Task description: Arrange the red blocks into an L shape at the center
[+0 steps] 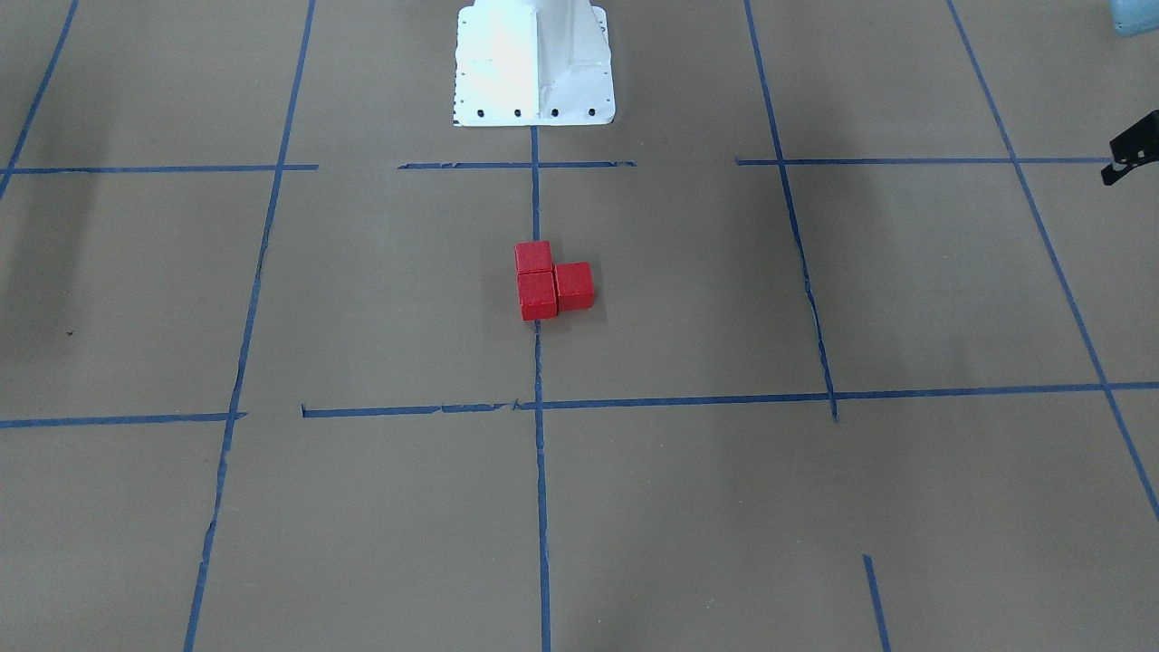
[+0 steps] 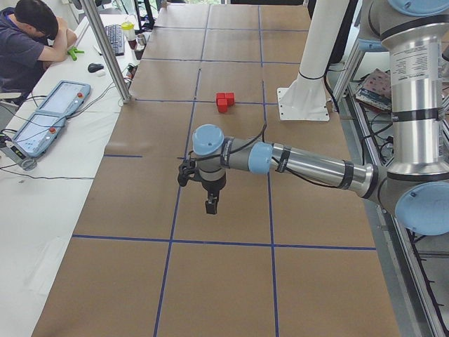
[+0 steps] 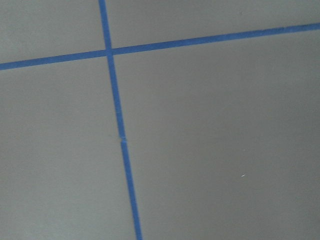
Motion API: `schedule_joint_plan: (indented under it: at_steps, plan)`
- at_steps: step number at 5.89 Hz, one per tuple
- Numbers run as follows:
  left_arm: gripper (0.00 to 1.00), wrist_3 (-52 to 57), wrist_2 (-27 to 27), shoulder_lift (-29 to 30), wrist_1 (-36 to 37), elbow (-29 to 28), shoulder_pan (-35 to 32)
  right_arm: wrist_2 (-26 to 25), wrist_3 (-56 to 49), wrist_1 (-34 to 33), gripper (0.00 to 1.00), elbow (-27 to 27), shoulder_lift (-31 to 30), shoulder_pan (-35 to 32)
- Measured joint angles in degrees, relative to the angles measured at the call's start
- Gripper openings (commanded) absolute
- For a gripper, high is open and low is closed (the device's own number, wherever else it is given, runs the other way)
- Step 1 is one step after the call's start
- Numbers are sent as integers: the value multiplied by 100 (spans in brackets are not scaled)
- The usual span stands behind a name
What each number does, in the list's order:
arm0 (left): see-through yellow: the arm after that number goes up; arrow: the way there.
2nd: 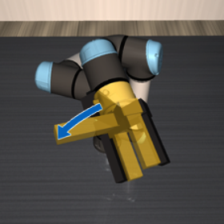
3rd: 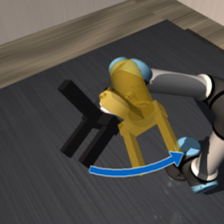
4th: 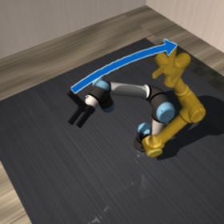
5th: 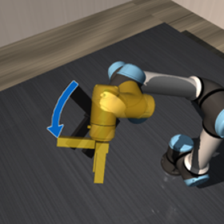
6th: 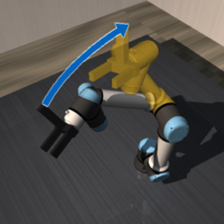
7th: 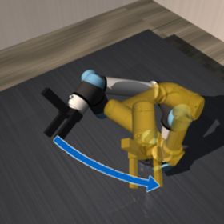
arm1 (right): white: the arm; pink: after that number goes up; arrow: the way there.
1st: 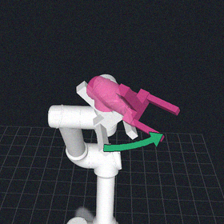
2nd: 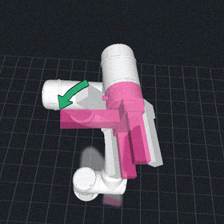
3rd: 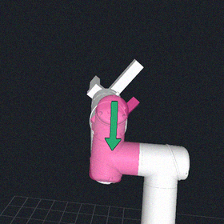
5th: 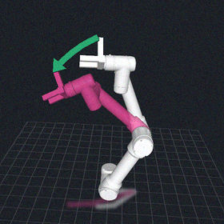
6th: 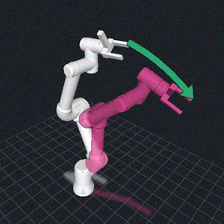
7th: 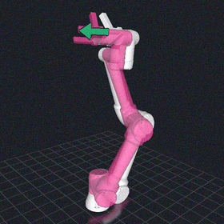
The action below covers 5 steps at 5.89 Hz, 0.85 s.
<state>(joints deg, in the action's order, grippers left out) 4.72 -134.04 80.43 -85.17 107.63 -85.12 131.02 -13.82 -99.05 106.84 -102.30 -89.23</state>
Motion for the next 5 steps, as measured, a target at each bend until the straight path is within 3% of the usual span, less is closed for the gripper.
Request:
schedule_joint_plan:
  at_steps: [2, 5]
  plan:
    - [100, 893, -17, -155, 39, -451, -582, 11, 1, 0, 99, -3, 0, -3]
    - [100, 952, -51, -158, -39, -653, -643, 12, 2, 0, 99, 3, 0, 0]
